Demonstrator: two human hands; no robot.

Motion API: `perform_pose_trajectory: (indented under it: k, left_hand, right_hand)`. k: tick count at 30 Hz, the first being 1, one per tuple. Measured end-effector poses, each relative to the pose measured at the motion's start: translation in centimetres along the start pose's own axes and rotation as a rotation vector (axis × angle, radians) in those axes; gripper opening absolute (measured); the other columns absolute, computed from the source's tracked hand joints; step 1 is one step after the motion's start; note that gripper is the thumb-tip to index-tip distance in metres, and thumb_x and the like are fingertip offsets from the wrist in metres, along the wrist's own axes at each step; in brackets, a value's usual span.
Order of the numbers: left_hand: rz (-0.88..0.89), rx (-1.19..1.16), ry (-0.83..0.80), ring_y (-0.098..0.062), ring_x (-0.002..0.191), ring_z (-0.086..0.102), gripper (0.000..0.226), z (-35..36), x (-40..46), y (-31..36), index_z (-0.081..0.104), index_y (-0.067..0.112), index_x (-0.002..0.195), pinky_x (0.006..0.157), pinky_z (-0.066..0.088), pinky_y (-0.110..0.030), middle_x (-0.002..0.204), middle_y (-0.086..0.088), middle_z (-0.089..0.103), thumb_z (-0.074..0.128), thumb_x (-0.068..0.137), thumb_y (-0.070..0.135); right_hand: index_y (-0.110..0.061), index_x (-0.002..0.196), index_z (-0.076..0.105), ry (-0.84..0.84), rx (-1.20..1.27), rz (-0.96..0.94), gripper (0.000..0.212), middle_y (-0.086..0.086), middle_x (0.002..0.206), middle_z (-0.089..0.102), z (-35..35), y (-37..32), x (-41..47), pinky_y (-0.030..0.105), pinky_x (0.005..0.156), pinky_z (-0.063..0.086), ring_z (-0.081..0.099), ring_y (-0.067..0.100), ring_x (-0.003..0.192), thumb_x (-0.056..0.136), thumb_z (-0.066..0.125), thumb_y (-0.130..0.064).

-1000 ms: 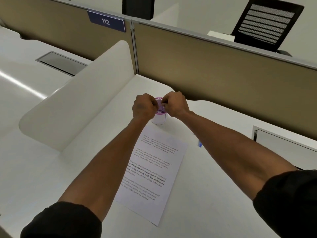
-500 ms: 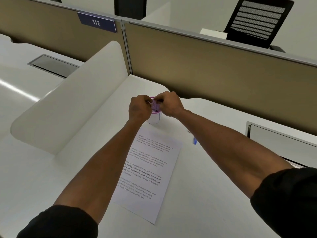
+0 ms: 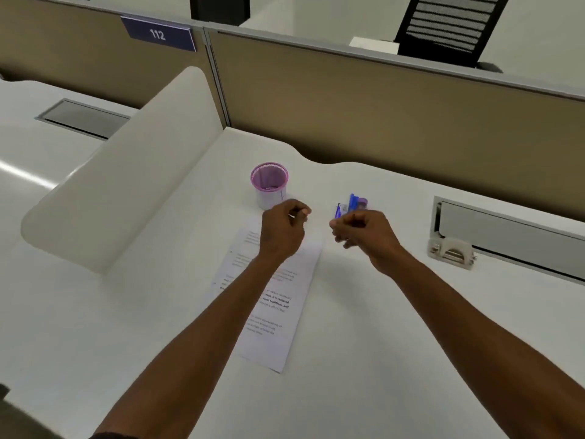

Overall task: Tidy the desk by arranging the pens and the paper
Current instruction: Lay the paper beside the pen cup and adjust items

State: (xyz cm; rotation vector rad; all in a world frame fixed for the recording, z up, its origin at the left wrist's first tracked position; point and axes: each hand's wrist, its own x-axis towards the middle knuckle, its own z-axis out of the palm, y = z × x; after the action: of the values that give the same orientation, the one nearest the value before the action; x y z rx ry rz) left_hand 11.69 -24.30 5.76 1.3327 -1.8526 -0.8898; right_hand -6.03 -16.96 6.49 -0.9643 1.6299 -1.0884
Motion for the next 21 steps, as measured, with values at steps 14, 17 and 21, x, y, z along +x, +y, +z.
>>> perform_pose_trajectory:
  k: [14,17,21]
  left_hand:
    - [0.306,0.501,-0.259,-0.030,0.140,0.039,0.055,7.4,-24.4,-2.3,0.051,0.005,0.138,0.118,0.029,-0.042,0.146,-0.016,0.047,0.046,0.099,0.042]
    - [0.257,0.577,-0.387,-0.031,0.150,0.008,0.069,8.4,-27.7,-2.8,0.025,0.001,0.150,0.120,0.009,-0.046,0.159,-0.018,0.013,0.027,0.101,0.050]
    - [0.227,0.604,-0.435,-0.028,0.151,0.000,0.064,9.3,-28.5,-2.6,0.014,0.001,0.152,0.120,0.004,-0.045,0.161,-0.016,0.004,0.023,0.102,0.039]
  right_hand:
    - [-0.014,0.157,0.009,0.146,-0.915,0.056,0.082,0.002,0.164,0.001,-3.6,15.6,-21.4,0.038,0.124,0.005,0.000,0.020,0.153,0.096,0.034,-0.062]
    - [-0.011,0.153,-0.019,0.165,-1.063,0.144,0.091,0.012,0.159,-0.027,-0.9,18.2,-24.5,0.044,0.123,-0.007,-0.025,0.026,0.148,0.091,0.011,-0.071]
    - [-0.006,0.153,-0.013,0.222,-1.044,0.106,0.080,0.016,0.160,-0.021,2.0,18.6,-25.0,0.046,0.124,-0.003,-0.021,0.028,0.149,0.098,0.014,-0.058]
